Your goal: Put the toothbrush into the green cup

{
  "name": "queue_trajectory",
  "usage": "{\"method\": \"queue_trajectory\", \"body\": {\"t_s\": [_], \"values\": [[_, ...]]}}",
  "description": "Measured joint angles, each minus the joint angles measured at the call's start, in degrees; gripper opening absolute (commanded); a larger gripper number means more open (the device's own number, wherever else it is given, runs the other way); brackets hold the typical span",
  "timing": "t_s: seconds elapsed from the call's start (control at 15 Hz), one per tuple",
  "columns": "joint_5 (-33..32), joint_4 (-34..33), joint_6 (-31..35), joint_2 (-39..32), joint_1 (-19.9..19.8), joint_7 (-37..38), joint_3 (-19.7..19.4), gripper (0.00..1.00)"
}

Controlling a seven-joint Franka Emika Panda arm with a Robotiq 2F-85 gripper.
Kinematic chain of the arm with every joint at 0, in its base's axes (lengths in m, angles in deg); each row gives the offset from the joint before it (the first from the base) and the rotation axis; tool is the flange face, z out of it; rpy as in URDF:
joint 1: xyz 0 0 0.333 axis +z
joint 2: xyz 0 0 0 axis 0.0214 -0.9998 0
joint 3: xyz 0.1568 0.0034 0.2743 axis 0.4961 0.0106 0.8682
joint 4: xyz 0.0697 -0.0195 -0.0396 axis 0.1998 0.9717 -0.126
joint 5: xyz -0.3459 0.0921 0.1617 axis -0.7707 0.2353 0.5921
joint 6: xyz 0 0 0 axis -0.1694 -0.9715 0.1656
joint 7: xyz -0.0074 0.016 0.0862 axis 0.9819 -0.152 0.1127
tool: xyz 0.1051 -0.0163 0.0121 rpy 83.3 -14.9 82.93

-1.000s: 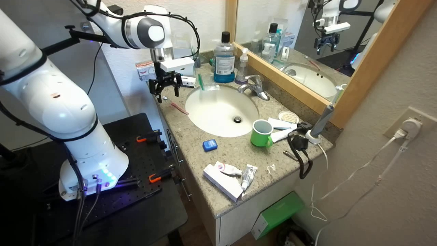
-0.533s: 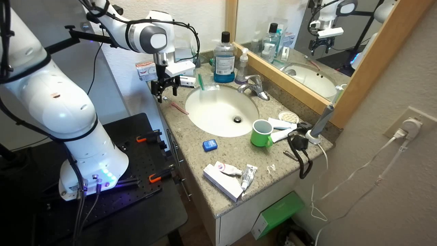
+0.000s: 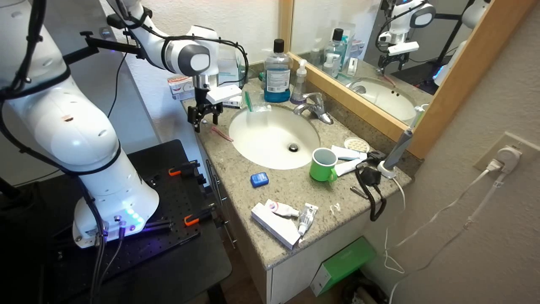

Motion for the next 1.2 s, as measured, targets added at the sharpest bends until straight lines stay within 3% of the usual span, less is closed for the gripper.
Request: {"method": "queue_trajectory", "body": {"t_s": [0.27, 0.33, 0.93, 1.13, 1.2], "values": [[-0.01, -1.2, 1.41, -3.32, -1.84, 0.09, 0.69, 1.0], [-0.01, -1.53, 1.55, -3.86, -2.32, 0.09, 0.93, 0.82], [-0.01, -3.11, 3.24, -4.32, -4.43, 0.13, 2.12, 0.12], [-0.01, -3.1, 3.61, -4.45, -4.72, 0.13, 2.22, 0.02], [-0.01, -3.08, 3.76, -4.53, -4.87, 0.14, 2.29, 0.03]]}}
